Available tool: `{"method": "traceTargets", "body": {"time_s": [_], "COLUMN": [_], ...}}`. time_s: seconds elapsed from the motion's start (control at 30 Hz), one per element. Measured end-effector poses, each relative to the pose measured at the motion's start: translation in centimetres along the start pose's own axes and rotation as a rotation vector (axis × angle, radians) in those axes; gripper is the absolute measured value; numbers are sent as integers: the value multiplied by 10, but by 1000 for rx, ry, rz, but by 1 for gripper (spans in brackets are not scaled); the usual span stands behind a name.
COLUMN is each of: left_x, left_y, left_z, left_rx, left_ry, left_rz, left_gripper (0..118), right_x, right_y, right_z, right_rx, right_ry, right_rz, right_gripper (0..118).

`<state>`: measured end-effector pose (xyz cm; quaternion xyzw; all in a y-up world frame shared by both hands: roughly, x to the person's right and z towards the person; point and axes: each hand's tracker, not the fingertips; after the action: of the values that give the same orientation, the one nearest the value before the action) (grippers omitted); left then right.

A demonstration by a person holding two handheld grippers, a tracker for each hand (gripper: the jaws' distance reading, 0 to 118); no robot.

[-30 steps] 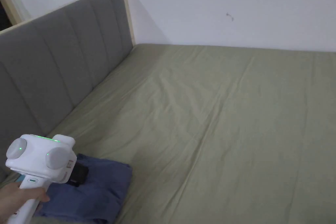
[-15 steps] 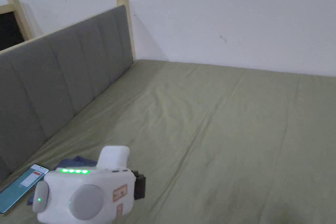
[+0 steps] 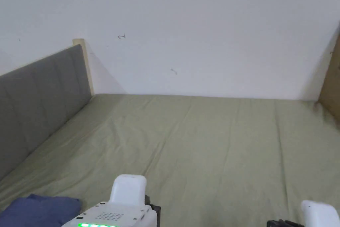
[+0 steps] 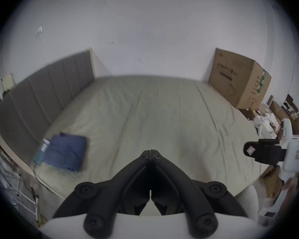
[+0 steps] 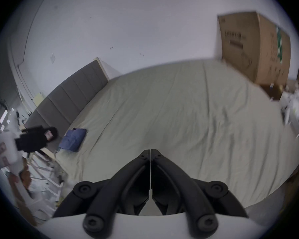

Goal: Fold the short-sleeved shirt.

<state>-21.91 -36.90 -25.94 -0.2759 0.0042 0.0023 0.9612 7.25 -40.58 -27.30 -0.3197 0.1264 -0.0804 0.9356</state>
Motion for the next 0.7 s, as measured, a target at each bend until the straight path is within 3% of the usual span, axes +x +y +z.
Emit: {"method": "traceTargets", "body": {"time_s": [0.13, 0.17, 0.2, 0.23, 0.27, 0.3, 0.33, 0.4, 0.43, 0.53, 0.6, 0.7], "left_x": [13, 16, 18, 19, 21, 23, 26, 30, 31, 33, 32, 29], "left_y": [23, 28, 31, 36, 40, 42, 44, 46, 46, 45, 48, 53], "left_z": [33, 41, 47, 52, 57, 59, 62, 65, 69, 82, 86, 90], "left_rx": [192, 226, 254, 294, 310, 315, 343, 343, 360, 435, 435, 433], "left_ry": [95, 120, 129, 123, 128, 141, 141, 138, 126, 83, 79, 88], "left_rz": [-46, -28, -23, -17, -9, -21, -46, -59, -54, -7, -4, 11], "left_gripper": [1, 5, 10, 22, 48, 71, 86, 92, 104, 108, 108, 109], "right_x": [-17, -20, -24, -28, -31, -34, -35, -34, -35, -37, -36, -29], "right_y": [23, 30, 34, 38, 41, 45, 47, 49, 49, 48, 49, 52], "right_z": [27, 31, 36, 42, 47, 53, 57, 67, 74, 84, 88, 90], "right_rx": [231, 273, 311, 357, 381, 403, 418, 450, 465, 529, 555, 543], "right_ry": [-105, -134, -163, -190, -205, -213, -213, -211, -203, -281, -327, -302], "right_rz": [67, 99, 125, 146, 161, 162, 149, 105, 100, 148, 160, 120], "right_gripper": [1, 5, 17, 36, 63, 81, 88, 91, 97, 115, 116, 116]}}
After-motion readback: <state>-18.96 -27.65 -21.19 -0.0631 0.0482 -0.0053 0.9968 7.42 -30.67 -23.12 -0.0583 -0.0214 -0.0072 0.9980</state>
